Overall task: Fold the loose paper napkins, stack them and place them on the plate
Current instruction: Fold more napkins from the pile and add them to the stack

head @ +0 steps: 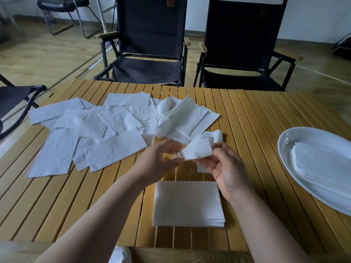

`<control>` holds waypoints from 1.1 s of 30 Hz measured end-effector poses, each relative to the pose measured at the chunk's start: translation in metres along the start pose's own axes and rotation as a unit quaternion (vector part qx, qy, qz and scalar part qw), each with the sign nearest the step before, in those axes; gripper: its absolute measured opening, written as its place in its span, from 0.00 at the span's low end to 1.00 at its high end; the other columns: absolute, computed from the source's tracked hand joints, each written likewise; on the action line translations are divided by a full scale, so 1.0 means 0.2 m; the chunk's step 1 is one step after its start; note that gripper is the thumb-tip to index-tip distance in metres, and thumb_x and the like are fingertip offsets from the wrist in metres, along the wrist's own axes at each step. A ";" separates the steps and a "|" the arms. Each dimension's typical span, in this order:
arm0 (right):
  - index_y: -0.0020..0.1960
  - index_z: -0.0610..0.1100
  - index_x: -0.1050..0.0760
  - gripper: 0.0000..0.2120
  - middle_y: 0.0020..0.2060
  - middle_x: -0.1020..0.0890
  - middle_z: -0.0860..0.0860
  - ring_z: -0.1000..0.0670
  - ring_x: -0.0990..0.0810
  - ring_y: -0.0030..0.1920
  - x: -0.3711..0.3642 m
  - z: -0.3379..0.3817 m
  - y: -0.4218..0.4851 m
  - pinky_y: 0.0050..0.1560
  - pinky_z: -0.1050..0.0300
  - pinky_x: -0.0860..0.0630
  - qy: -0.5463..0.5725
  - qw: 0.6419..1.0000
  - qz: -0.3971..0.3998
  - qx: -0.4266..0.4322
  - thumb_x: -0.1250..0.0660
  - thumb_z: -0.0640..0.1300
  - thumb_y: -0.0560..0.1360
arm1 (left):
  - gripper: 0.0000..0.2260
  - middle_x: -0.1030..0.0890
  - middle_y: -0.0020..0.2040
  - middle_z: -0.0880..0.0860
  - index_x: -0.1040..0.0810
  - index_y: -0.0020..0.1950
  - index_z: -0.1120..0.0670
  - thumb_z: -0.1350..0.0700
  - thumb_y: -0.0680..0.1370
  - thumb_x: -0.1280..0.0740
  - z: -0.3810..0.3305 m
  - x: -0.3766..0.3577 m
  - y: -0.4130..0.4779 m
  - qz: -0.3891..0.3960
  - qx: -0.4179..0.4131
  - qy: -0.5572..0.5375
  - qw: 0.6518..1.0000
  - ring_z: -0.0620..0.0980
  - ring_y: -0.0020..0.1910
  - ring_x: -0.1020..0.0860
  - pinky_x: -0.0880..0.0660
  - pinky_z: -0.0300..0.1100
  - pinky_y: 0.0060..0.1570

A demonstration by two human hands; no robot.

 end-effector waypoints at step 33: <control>0.66 0.56 0.23 0.14 0.42 0.17 0.59 0.53 0.20 0.36 0.14 0.11 0.00 0.37 0.59 0.21 -0.195 0.967 -0.083 0.141 0.42 0.50 0.84 | 0.05 0.20 0.44 0.44 0.23 0.45 0.47 0.56 0.79 0.32 -0.03 0.04 0.00 -0.011 -0.006 -0.002 1.000 0.41 0.46 0.22 0.27 0.28 0.42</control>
Point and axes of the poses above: each hand's wrist, its own y-axis towards the middle knuckle, its own x-axis out of the back of the hand, z = x × y, the point moved 8 cm from there along y, towards the middle knuckle
